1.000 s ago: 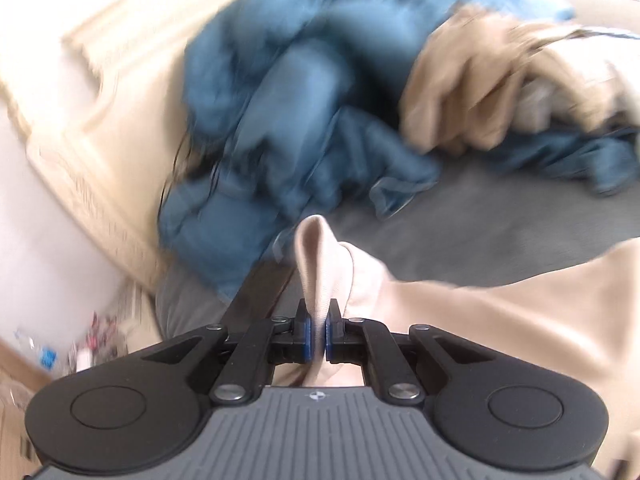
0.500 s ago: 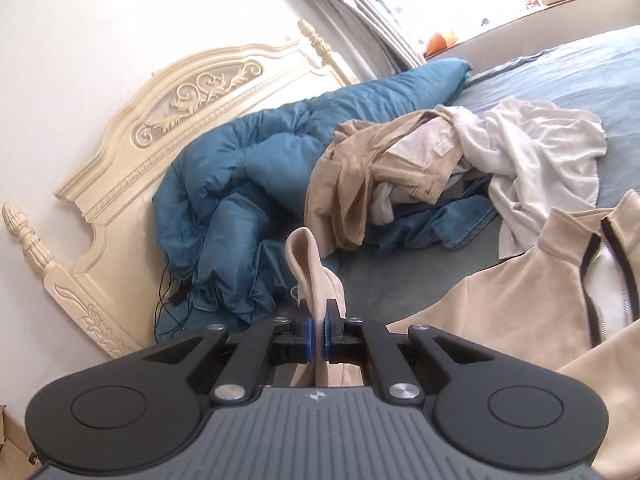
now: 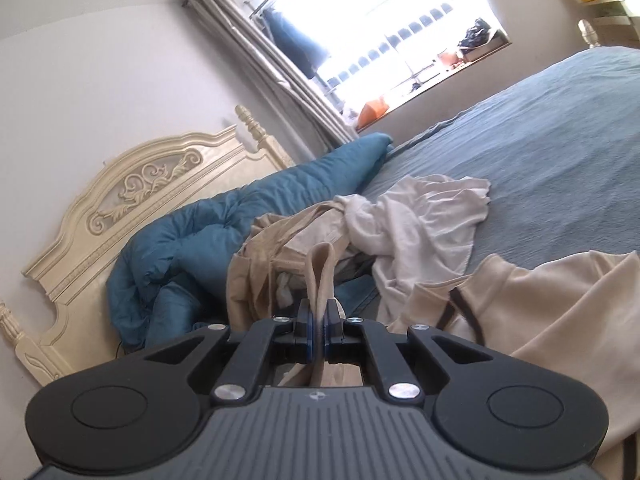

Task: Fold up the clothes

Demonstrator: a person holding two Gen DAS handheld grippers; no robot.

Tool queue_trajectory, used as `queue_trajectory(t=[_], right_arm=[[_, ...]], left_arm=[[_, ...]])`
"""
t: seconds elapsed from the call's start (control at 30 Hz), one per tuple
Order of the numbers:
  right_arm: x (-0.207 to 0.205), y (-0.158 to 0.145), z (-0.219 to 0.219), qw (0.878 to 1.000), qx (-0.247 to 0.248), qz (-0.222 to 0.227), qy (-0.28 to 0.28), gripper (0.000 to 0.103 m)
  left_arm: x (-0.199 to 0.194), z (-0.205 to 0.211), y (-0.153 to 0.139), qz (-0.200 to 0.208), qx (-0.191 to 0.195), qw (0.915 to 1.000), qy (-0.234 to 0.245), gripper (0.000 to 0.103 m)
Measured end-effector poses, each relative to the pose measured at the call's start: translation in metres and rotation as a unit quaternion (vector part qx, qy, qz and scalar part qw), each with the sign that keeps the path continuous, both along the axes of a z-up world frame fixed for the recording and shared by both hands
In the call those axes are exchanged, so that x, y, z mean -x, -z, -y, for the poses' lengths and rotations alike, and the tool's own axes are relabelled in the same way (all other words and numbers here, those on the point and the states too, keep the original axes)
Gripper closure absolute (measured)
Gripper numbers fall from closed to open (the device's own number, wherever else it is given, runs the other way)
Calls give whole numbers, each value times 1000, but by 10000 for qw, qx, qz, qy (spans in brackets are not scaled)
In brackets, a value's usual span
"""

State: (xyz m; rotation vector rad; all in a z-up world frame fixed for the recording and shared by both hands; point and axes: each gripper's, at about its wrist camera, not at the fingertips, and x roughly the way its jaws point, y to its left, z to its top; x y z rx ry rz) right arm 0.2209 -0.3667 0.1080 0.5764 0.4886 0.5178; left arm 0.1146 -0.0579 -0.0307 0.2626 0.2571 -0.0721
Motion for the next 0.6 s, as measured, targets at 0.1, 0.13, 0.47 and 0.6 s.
queue_trajectory(t=[0.1,0.13,0.47,0.6], right_arm=[[1,12,30,9998,40,-32,187,98],[1,16,40,9997,36,-36,234,98],[-23,64,95,9974,274,-501,435,98],[-35,81,106,9966,262,-628,460,98]], left_arm=[[-2,21,7,-87,-181,9992,342,94],[-2,28,10,-104,-255,9986,447,94],[-6,57,28,-315,-558,9944,841,93],[-6,62,31,-356,-773,9913,1003,90]])
